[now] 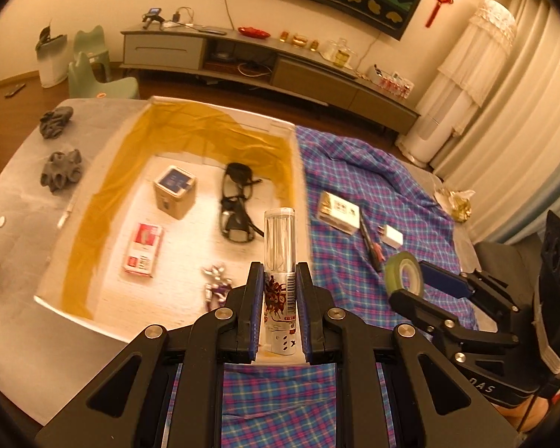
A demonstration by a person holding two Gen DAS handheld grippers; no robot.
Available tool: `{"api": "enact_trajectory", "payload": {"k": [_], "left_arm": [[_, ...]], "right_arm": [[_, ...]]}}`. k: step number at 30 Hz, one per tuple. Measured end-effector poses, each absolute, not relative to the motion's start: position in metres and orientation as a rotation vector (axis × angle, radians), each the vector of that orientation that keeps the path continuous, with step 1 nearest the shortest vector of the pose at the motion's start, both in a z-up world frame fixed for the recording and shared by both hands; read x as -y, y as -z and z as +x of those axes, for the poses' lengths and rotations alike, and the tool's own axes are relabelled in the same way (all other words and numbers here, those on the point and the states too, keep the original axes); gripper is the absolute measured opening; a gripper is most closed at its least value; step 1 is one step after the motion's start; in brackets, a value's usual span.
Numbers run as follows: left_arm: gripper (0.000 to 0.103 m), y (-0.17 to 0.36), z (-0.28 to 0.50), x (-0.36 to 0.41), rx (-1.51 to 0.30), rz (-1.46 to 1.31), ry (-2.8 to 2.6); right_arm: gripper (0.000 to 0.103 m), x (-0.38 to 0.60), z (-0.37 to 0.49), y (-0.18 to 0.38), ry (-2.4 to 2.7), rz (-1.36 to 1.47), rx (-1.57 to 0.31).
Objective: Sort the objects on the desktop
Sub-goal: 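Carry the vial and tape roll with both tools toward the cardboard box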
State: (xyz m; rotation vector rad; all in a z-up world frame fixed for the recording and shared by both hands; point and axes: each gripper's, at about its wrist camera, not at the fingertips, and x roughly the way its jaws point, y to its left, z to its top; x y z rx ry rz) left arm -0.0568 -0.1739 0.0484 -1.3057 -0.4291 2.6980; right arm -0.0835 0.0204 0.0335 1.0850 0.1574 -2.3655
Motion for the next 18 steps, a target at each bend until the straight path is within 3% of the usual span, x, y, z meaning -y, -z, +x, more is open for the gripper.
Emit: {"api": "enact_trajectory", "payload": {"k": [18], "left_arm": [[0.018,-0.042,-0.076,0.248,0.494,-1.333,-2.756]], "right_arm": [[0.049,0.058,-0.103,-0.047,2.296,1.045,-0.304]]}}
